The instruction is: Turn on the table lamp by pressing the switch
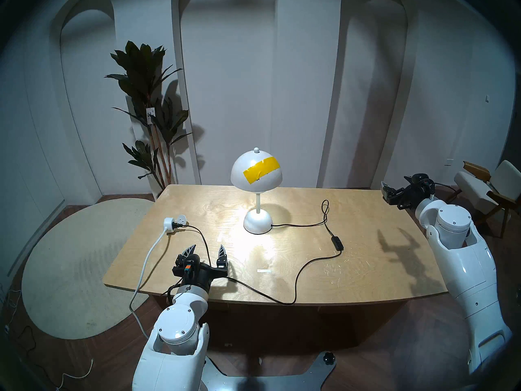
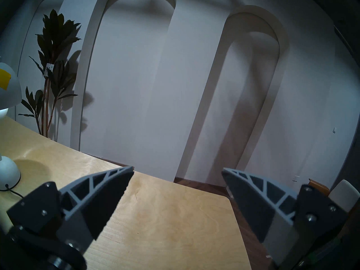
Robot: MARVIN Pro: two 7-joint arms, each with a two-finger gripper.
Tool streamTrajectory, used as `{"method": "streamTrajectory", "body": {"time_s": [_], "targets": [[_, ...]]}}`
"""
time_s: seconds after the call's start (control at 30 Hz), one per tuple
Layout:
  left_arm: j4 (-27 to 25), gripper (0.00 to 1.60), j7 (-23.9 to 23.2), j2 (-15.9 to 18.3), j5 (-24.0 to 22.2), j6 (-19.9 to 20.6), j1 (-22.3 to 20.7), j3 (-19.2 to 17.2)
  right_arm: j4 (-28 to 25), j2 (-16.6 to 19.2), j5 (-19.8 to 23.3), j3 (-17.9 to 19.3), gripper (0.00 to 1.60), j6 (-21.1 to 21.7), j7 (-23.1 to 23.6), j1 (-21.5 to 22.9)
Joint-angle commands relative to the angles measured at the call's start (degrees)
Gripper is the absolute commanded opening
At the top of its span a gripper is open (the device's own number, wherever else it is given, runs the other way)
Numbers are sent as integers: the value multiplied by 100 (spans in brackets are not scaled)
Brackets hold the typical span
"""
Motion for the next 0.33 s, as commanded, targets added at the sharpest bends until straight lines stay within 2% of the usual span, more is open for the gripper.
{"method": "streamTrajectory", "body": {"time_s": [0.0, 0.3], "targets": [[-136, 160, -4, 2, 3, -23, -34, 3, -125, 9, 17, 83, 160, -116, 2, 62], [-137, 160, -4, 2, 3, -23, -33, 3, -125, 1, 9, 89, 160, -121, 5, 61]]}}
